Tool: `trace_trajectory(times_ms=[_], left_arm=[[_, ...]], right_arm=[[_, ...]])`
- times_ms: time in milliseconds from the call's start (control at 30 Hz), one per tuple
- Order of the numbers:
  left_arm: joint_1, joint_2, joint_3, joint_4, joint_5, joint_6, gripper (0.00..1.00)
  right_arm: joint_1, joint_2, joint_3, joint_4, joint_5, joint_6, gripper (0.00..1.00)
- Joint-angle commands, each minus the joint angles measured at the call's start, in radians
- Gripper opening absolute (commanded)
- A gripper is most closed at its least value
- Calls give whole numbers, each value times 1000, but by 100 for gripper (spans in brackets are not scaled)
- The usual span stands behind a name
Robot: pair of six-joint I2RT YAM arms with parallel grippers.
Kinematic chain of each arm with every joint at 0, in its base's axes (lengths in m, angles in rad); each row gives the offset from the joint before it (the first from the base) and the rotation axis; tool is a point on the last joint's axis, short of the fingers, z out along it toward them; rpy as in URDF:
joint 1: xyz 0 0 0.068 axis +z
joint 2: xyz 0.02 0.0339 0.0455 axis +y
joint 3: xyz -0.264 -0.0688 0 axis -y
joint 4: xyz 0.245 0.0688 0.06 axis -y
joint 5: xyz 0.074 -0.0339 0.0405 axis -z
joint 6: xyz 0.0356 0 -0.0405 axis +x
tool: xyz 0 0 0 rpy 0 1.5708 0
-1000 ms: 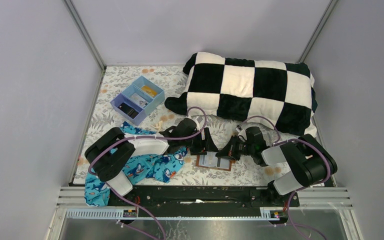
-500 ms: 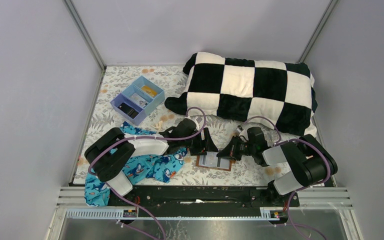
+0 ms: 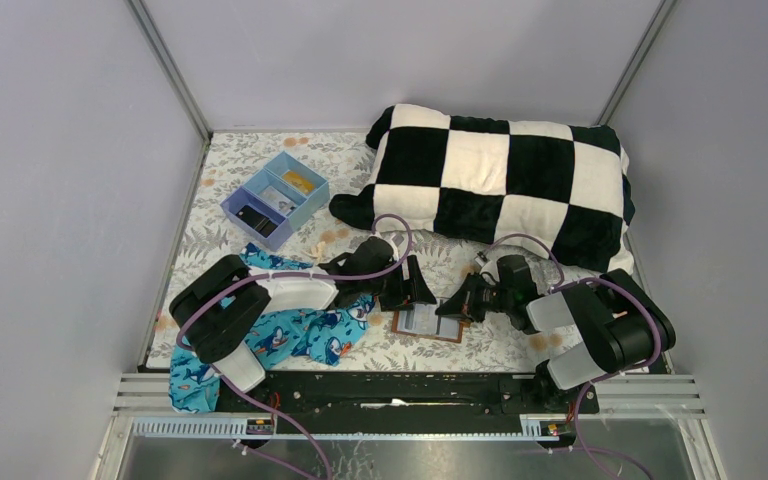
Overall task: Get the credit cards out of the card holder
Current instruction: Remove the credit card from the card holder.
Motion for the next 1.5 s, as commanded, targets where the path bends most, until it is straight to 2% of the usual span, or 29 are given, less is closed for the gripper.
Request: trace_trajectory(times_ms=[0,367,633,733,900,1233,1333,1467], left_arm=[[4,41,-24,-212,-111,53,76],[3,52,-16,-225,-112,62,76],[5,42,21,-233,-84,81,78],[5,-6,26,-207,-64,85,80],[4,-98,99,-287,-66,131,87],[25,-247,190,-427,-52,221,94],[31,-307,170,-427,-113,225,95],[31,-439,25,-267,-179,170,96]], right_arm=[[-14,-6,-12,-24,-15,-32,0],[-45,-57,-23,-93,-25,-66,0],[-80,-244,-13,-345,9,-163,0],[-82,-342,2,-420,16,-173,0],[-82,-481,50,-530,32,-193,0],[-82,-580,183,-678,12,-231,0],[-83,-583,205,-682,-8,-223,0],[-82,-579,194,-555,-66,-140,0]])
